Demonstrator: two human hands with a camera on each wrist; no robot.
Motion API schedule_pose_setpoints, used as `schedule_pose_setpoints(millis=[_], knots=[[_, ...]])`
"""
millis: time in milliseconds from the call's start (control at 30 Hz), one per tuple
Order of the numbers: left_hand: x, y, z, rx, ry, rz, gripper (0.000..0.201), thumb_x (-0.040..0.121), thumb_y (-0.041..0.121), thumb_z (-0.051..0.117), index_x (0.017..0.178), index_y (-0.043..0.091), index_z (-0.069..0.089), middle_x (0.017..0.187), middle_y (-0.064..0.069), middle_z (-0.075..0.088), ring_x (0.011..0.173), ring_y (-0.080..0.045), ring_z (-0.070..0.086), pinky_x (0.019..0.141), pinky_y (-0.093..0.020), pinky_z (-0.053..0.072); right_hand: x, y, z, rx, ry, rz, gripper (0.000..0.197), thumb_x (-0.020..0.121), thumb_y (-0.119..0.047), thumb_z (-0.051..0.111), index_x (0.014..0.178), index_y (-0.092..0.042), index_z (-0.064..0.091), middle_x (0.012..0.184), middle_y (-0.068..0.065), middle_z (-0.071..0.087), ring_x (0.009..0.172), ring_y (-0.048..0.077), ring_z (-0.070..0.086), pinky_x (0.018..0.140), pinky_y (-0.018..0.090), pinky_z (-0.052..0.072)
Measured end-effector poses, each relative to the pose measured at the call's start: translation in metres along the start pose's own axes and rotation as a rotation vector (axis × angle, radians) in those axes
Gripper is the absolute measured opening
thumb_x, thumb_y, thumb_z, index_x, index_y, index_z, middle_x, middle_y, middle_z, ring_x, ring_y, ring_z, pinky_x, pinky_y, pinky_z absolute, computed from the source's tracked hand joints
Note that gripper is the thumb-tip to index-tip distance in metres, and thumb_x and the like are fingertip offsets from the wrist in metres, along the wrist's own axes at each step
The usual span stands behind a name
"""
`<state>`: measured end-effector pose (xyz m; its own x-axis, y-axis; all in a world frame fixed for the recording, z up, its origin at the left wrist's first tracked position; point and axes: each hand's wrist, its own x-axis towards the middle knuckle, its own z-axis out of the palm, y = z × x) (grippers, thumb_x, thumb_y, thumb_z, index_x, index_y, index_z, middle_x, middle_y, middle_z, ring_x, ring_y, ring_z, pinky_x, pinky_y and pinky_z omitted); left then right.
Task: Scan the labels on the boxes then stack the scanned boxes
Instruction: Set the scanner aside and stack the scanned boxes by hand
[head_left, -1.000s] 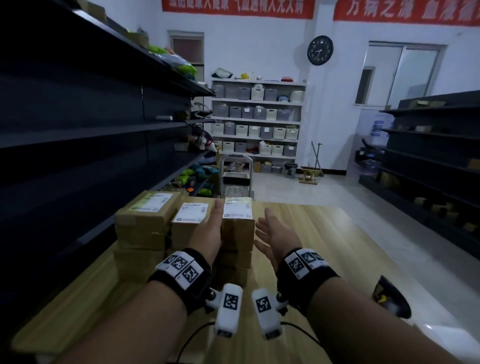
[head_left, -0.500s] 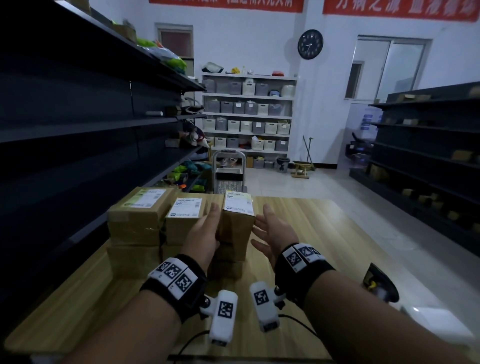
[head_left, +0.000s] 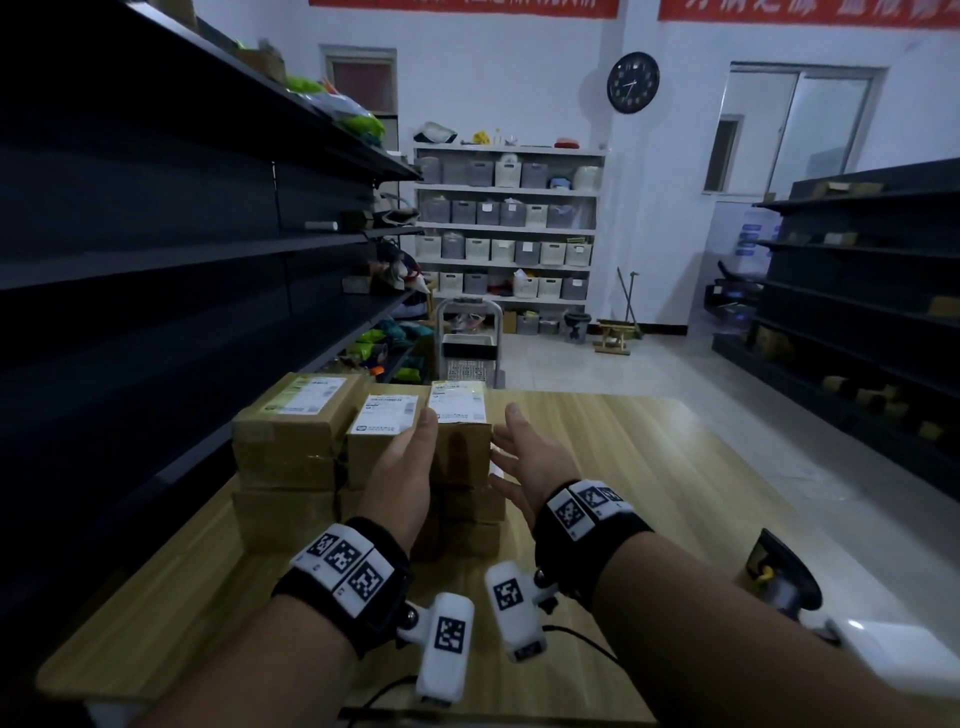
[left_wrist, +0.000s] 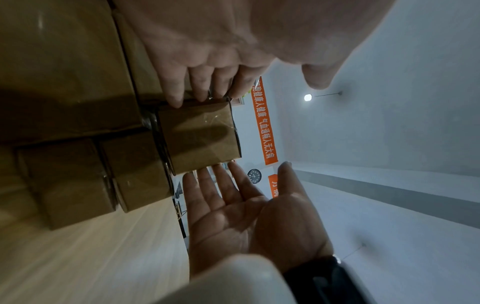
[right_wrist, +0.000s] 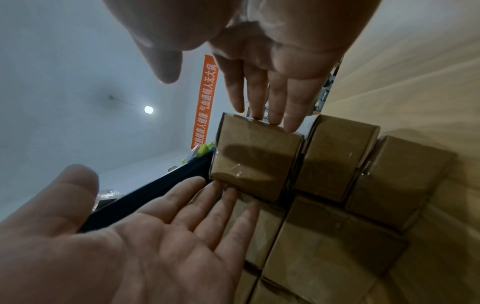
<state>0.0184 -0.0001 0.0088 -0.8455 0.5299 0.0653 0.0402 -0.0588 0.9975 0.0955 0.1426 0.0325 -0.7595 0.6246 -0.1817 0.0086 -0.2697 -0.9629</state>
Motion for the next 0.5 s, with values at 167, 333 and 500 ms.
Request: schedule_pose_setpoints(millis=[167, 333, 500], knots=[[-0.009, 0.005, -0.007, 0.007, 0.028, 0.004, 0.090, 0.050, 0.117, 0.048, 0.111, 0.053, 0.067, 0.139, 0.012, 0.073, 0.139, -0.021, 0.062, 0.127, -0.061, 0.039, 0.005, 0.006, 0.000, -0.002, 0.020, -0.018, 0.049, 0.106, -0.051, 0.055, 0.136, -0.013, 0.062, 0.120, -0.002, 0.070, 0.102, 0.011, 0.066, 0.066, 0.025, 0.059], [-0.018, 0.014, -0.006, 0.022, 0.048, 0.004, 0.098, 0.074, 0.107, 0.042, 0.145, 0.042, 0.062, 0.139, 0.010, 0.071, 0.135, -0.019, 0.062, 0.123, -0.060, 0.044, 0.011, 0.006, -0.007, -0.007, 0.053, -0.016, 0.060, 0.105, -0.052, 0.055, 0.143, -0.006, 0.059, 0.140, 0.012, 0.064, 0.127, 0.031, 0.062, 0.109, 0.052, 0.054], [-0.019, 0.014, -0.001, -0.016, 0.087, 0.000, 0.069, 0.107, 0.072, 0.042, 0.157, 0.027, 0.055, 0.120, 0.017, 0.067, 0.125, -0.017, 0.061, 0.119, -0.055, 0.050, 0.015, 0.010, -0.013, -0.020, 0.063, -0.025, 0.058, 0.103, -0.057, 0.055, 0.137, -0.010, 0.064, 0.127, 0.009, 0.068, 0.117, 0.029, 0.065, 0.103, 0.052, 0.058]])
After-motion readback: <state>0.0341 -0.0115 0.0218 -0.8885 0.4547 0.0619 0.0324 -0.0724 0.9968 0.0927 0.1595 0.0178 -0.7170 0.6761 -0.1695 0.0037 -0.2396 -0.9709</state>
